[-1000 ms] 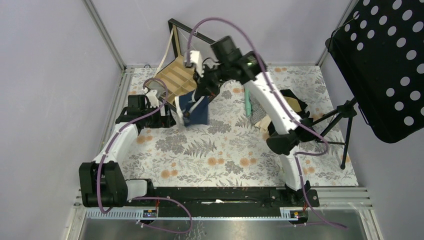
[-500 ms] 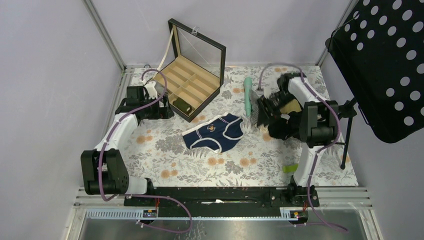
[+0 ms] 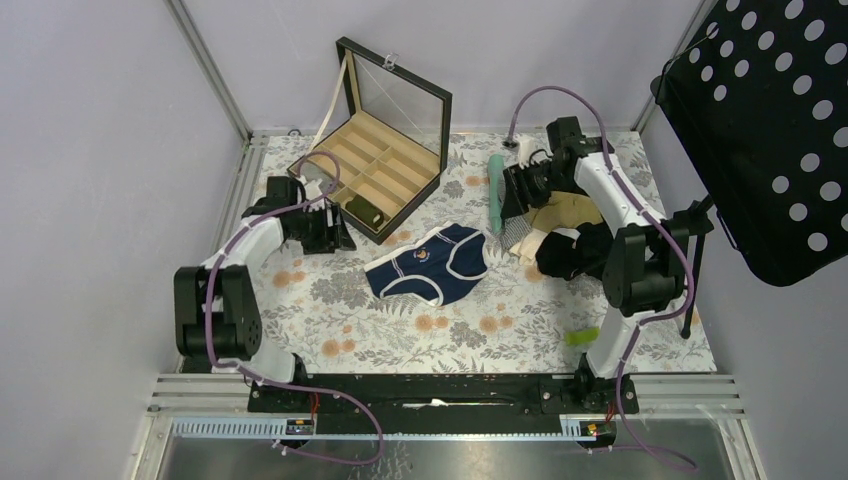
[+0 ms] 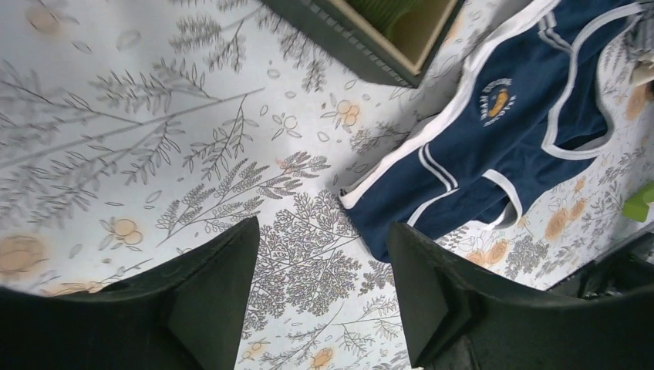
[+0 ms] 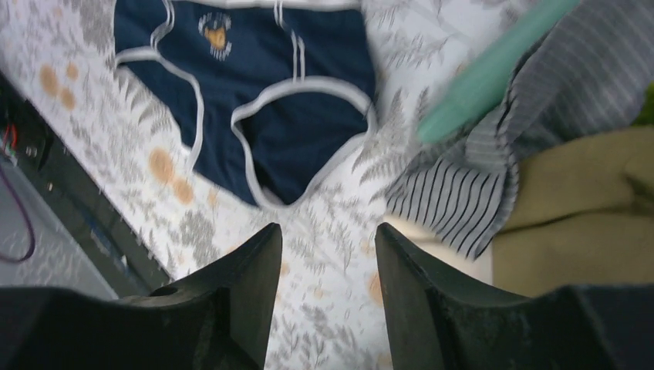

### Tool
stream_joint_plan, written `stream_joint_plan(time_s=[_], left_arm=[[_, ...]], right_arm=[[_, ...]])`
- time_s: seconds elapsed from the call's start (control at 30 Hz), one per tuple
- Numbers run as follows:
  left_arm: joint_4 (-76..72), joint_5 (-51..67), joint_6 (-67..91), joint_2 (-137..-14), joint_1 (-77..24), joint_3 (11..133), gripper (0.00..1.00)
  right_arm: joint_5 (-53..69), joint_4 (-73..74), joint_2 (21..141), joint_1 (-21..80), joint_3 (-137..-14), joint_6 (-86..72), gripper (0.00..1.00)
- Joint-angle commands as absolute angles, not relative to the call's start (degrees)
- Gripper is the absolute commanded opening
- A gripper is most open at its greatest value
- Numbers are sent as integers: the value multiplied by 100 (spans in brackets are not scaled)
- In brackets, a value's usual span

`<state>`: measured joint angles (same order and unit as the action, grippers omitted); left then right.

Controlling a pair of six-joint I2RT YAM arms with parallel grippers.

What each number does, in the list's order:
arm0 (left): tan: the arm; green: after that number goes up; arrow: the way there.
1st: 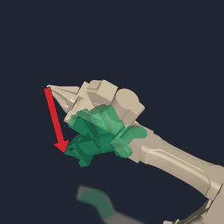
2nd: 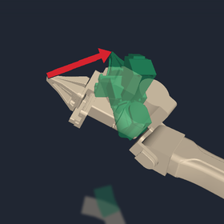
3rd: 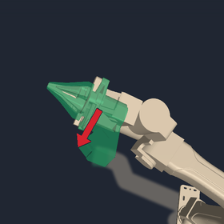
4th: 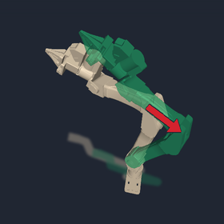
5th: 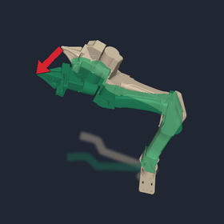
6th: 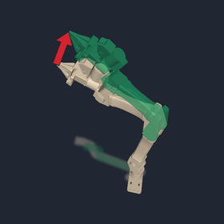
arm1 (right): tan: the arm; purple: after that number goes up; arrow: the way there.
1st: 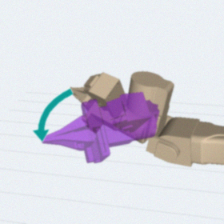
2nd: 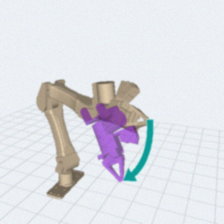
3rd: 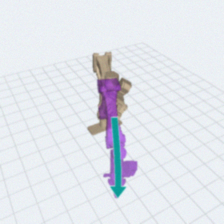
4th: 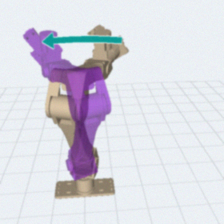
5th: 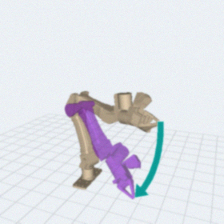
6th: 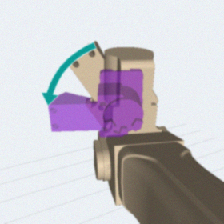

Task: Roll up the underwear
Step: Flatten out the underwear at the center of the board.

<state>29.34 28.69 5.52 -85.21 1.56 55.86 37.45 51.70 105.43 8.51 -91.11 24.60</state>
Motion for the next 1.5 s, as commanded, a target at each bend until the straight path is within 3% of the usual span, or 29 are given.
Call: stream_joint_plan(time_s=[0.0,0.17,0.33,0.47,0.57,0.8,1.0,1.1,1.17,1.47], left_arm=[[3247,3108,1020,-9011,180,5838,66],[3058,3328,1443,-9459,49,5786,65],[2910,3291,1496,-9726,-580,5733,59],[2809,3025,1565,-9913,-807,5725,49],[2778,2758,1661,-10051,-844,5751,48],[2889,2526,1690,-10119,-829,5894,41],[2996,2377,1644,-9800,-670,5750,42],[2949,2502,1614,-9802,-668,5722,53],[2913,2641,1562,-9851,-677,5722,55],[2692,2711,1503,-10175,-784,5696,44]], right_arm=[[3397,4041,10821,1181,-9437,1864,51],[3120,3543,11252,1543,-9783,1203,41],[3197,3222,11340,1637,-9907,835,42],[3114,1813,10497,1635,-8916,485,44],[3537,1037,10206,1635,-8317,351,48],[3879,1086,10752,1661,-8247,-199,48],[3761,1168,11200,1804,-8386,210,45],[3665,1119,11523,1814,-8519,-86,44],[3577,1116,11693,1870,-8552,-153,45],[3300,1199,12294,2188,-8729,-33,45]])
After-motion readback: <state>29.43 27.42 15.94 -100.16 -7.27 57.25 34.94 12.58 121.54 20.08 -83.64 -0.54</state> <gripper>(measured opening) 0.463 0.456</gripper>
